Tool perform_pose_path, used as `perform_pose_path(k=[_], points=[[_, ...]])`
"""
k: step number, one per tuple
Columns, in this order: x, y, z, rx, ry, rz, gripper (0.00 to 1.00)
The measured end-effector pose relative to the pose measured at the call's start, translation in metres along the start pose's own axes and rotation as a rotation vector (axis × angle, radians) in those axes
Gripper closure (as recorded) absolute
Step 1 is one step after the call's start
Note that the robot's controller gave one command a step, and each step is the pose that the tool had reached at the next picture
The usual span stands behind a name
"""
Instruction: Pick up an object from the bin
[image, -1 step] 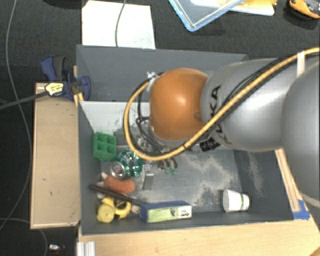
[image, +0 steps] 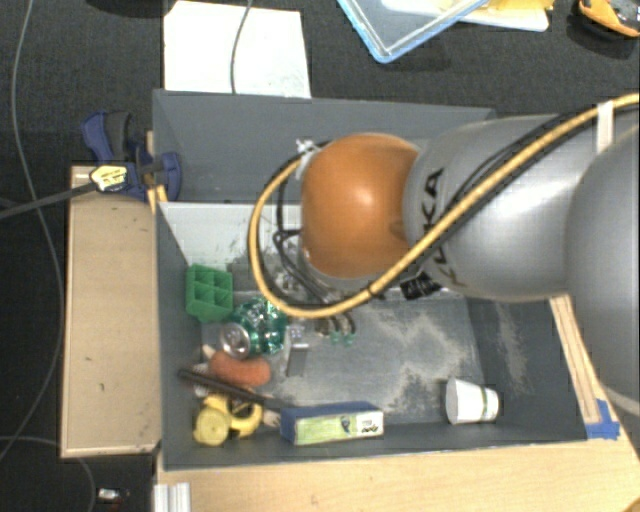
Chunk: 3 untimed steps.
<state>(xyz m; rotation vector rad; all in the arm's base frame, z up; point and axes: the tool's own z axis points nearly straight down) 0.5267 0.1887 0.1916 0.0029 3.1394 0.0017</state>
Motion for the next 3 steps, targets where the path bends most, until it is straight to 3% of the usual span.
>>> perform_pose_path(k=[1,2,3], points=[[0.014,0.015,0.063,-0.001,-0.002,0.111,0.0],[0.025,0.04,0.06,-0.001,-0.005,0.127,0.0],[0.034,0.036,0.077,0.0,0.0,0.313,0.0]])
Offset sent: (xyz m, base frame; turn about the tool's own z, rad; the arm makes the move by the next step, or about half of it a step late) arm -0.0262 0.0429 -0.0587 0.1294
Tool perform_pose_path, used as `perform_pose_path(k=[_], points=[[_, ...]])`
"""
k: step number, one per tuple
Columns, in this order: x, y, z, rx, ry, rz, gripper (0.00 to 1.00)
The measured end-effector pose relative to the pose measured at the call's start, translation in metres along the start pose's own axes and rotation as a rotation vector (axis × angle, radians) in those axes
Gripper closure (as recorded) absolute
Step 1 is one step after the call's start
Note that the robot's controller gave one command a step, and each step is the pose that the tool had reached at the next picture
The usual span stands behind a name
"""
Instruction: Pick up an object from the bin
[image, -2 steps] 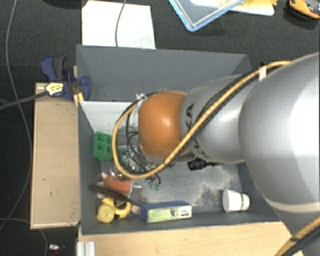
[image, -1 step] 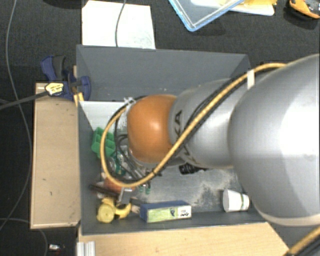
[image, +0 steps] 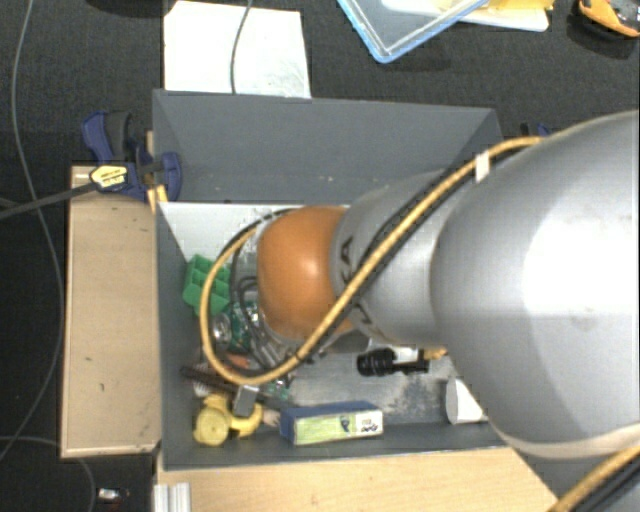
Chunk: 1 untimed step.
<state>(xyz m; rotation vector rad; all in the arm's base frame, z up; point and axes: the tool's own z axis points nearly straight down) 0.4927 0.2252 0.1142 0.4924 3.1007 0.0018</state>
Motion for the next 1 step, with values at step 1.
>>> perform_pose_path(k=[1], points=[[0.0012,0.0103,0.0411,-0.004,-0.007,0.115,0.0]])
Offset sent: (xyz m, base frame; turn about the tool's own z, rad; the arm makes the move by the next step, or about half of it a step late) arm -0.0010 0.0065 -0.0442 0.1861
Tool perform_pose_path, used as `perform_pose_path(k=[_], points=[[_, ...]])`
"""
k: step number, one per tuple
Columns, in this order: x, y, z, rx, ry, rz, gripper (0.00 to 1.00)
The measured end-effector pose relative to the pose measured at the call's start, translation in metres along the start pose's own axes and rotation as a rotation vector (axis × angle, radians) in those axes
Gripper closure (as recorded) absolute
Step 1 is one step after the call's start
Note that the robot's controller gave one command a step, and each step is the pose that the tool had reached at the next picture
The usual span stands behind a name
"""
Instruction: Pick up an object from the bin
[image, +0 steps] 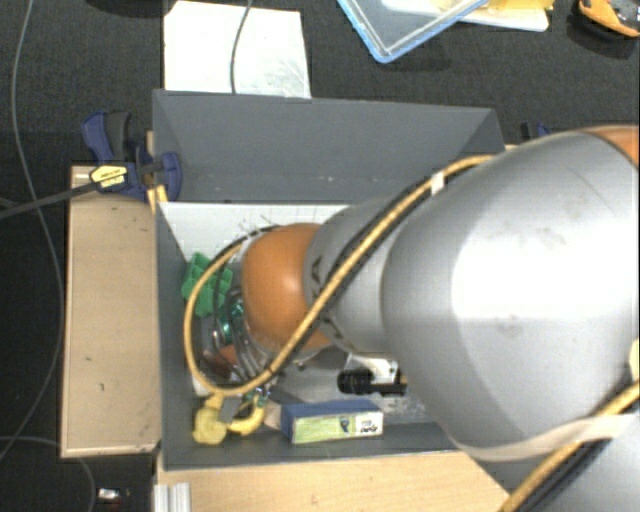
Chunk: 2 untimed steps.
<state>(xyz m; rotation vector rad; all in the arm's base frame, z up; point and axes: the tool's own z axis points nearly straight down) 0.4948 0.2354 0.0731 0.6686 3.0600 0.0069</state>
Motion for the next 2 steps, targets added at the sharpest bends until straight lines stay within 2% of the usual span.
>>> perform_pose_path(k=[1,2], points=[[0.0008,-0.0001,-0.0024,-0.006,0.005,0.053,1.0],[0.0007,-0.0004,-0.0024,-0.007,0.005,0.062,1.0]])
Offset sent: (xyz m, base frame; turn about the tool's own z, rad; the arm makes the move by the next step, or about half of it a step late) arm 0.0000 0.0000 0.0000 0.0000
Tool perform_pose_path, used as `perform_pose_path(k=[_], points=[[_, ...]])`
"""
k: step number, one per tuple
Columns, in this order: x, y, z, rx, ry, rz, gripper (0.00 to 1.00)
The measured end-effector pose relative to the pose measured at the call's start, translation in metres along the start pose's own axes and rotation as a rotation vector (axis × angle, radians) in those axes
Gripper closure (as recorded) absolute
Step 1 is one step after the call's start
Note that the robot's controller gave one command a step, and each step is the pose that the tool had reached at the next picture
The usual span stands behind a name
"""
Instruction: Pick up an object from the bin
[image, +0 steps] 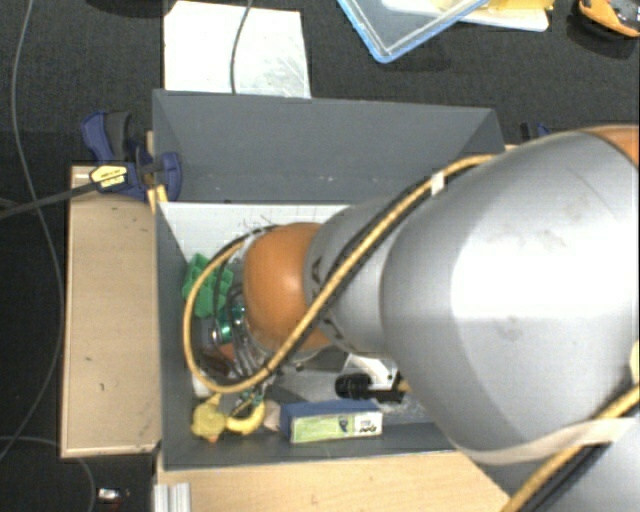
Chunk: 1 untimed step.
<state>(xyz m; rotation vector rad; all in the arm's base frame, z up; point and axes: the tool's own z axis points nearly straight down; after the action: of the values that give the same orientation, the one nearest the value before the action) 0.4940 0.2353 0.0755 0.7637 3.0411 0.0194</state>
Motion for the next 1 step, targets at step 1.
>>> perform_pose_path(k=[1], points=[[-0.0022,0.0012,-0.0086,-0.007,-0.009,-0.001,1.0]])
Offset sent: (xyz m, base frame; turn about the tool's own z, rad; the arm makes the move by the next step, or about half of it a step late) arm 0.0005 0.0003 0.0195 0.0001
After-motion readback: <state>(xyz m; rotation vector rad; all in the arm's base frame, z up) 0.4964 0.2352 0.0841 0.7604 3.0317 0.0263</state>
